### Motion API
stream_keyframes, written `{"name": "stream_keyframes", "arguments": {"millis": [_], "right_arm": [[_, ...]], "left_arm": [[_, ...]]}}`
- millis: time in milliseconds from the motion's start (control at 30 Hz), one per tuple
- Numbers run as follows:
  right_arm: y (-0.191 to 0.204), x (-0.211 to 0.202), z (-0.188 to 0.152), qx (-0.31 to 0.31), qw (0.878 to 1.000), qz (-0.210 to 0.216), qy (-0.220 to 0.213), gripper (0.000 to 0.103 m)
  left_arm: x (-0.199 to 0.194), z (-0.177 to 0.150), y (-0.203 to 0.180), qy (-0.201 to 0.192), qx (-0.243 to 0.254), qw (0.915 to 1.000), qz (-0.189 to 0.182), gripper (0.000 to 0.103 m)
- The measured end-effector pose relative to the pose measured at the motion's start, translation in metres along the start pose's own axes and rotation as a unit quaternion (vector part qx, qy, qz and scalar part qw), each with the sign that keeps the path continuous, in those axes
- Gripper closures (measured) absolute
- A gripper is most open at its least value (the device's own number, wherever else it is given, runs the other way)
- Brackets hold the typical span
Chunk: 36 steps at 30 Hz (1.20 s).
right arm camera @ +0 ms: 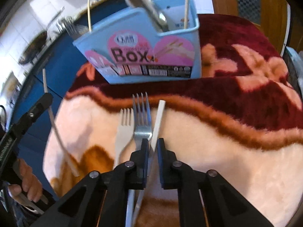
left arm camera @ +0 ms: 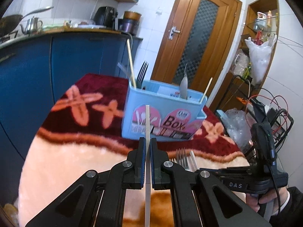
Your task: Organize utensils
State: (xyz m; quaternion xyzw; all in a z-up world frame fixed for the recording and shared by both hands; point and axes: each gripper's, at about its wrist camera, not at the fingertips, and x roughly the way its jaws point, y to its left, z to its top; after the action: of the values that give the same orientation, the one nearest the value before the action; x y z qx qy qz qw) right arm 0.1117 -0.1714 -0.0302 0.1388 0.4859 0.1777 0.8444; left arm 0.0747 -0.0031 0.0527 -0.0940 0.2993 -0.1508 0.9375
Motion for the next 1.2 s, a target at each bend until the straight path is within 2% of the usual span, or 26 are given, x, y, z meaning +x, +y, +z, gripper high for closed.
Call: {"name": "stream_keyframes", "arguments": {"millis": [100,233,400,500,700,800,1200], "right_arm": [[0.005,-0.017,0.0,-0.005,0.999,0.002,-0.046,0.095],[0.017,-0.042,0.002,-0.029,0.992,-0.016,-0.121,0.095],[0.017,-0.062,0.006,-0.022,0.983,-0.013,-0.179,0.095],[0.014,-0.066,0.007,-0.018,0.98,-0.008,-0.196,0.095],[0.009,-0.066,0.008,-0.013,0.979,-0.006,-0.201,0.095],[0.008,-0.072,0.01,-0.013,0.977,-0.004,-0.214,0.095],[0.023,-0.097,0.022,-0.062,0.953,-0.03,-0.295,0.095]], "left_arm": [[-0.007,0.011,-0.006,-0.026,0.009,0.9996,-0.002,0.099],[-0.016,0.028,-0.013,-0.062,0.013,0.9979,-0.003,0.099],[-0.025,0.053,-0.02,-0.111,0.02,0.9936,0.005,0.099],[-0.029,0.069,-0.025,-0.135,0.026,0.9905,0.009,0.099],[-0.032,0.093,-0.036,-0.181,0.047,0.9818,0.035,0.099],[-0.028,0.104,-0.037,-0.187,0.045,0.9806,0.036,0.099],[-0.004,0.125,-0.032,-0.2,0.03,0.9781,0.049,0.099]]}}
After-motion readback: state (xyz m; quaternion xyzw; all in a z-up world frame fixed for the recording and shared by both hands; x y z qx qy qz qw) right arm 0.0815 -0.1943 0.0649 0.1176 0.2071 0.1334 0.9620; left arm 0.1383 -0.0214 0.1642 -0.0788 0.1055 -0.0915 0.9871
